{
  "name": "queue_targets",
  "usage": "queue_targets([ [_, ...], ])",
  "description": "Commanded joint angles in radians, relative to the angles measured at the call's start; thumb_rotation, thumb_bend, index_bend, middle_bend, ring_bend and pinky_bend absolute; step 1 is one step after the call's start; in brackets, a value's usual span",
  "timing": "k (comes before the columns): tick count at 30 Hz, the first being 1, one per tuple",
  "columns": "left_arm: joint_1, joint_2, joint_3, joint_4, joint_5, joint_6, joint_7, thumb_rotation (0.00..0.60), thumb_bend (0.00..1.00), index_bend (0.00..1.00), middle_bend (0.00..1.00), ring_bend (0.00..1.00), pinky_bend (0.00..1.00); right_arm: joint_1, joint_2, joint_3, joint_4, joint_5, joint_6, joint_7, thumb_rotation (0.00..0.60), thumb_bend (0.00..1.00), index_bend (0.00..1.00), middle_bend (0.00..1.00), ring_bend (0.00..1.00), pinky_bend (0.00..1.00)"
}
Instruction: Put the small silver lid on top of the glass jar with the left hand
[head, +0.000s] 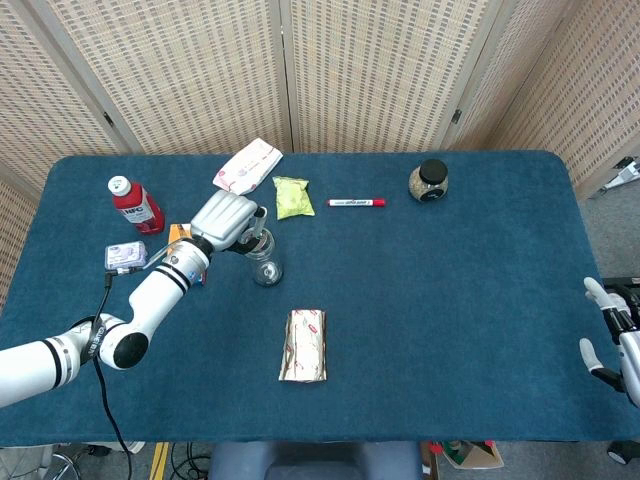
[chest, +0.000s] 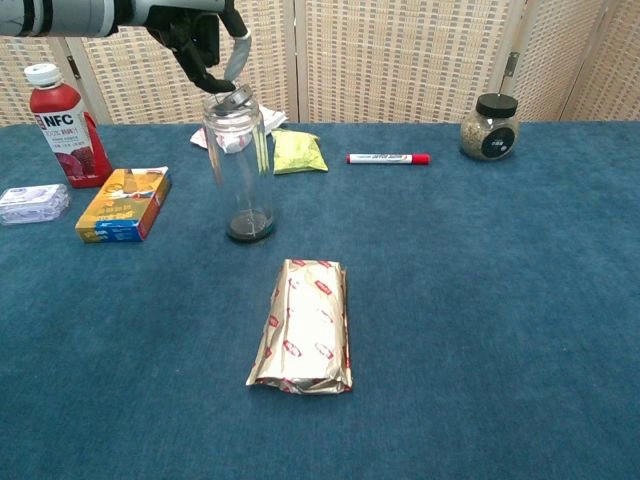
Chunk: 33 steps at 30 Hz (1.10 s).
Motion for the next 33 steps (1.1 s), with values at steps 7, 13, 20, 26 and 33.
queue_targets([
  [7, 0.001, 0.000, 0.013, 0.003, 0.001, 0.006, 0.006, 0.600, 0.44, 0.62, 1.00, 0.95, 1.00, 0.000, -0.001, 0.000, -0.001, 0.002, -0.002, -0.001, 0.600, 0.42, 0.05, 0.23, 0.07, 0.13],
  [13, -0.002, 0.000, 0.020, 0.002, -0.001, 0.005, 0.011, 0.600, 0.43, 0.61, 1.00, 0.95, 1.00, 0.000, 0.000, 0.002, 0.000, 0.002, -0.003, -0.001, 0.600, 0.42, 0.05, 0.23, 0.07, 0.13],
  [20, -0.008, 0.002, 0.025, -0.001, -0.019, 0.008, 0.023, 0.600, 0.43, 0.44, 1.00, 0.95, 1.00, -0.002, -0.001, 0.002, 0.003, 0.005, -0.001, 0.002, 0.600, 0.42, 0.05, 0.23, 0.07, 0.13],
  [26, -0.002, 0.016, 0.022, -0.023, -0.027, 0.025, 0.021, 0.600, 0.43, 0.24, 1.00, 0.95, 1.00, -0.003, -0.002, 0.002, 0.004, 0.005, -0.001, 0.002, 0.600, 0.42, 0.05, 0.23, 0.07, 0.13],
  [33, 0.008, 0.037, 0.030, -0.044, -0.031, 0.029, 0.023, 0.600, 0.43, 0.17, 0.99, 0.95, 1.00, -0.003, -0.002, 0.003, 0.003, 0.003, 0.000, 0.001, 0.600, 0.42, 0.05, 0.23, 0.07, 0.13],
])
